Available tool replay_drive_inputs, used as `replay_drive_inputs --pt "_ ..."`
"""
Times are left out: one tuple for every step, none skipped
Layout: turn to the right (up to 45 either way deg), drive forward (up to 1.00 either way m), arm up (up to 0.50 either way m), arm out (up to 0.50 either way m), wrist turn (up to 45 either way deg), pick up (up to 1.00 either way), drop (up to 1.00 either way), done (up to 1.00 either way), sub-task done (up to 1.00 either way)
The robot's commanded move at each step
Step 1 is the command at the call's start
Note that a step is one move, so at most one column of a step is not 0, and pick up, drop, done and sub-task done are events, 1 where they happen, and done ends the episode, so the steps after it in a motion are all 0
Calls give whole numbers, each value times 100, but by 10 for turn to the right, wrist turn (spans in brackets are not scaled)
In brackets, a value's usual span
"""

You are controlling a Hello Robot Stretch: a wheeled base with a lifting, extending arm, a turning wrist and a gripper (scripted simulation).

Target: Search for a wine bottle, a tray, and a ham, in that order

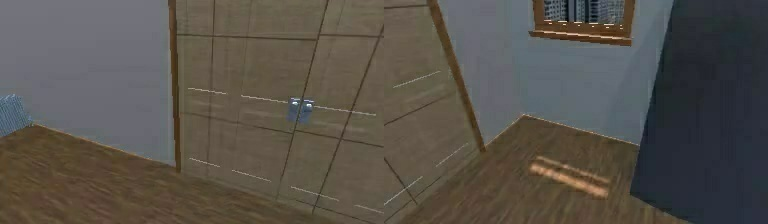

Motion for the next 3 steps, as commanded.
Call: replay_drive_inputs --pt "-300 0 0 0 0 0 0 0 0" --pt "0 50 0 0 0 0 0 0 0" --pt "-450 0 0 0 0 0 0 0 0"
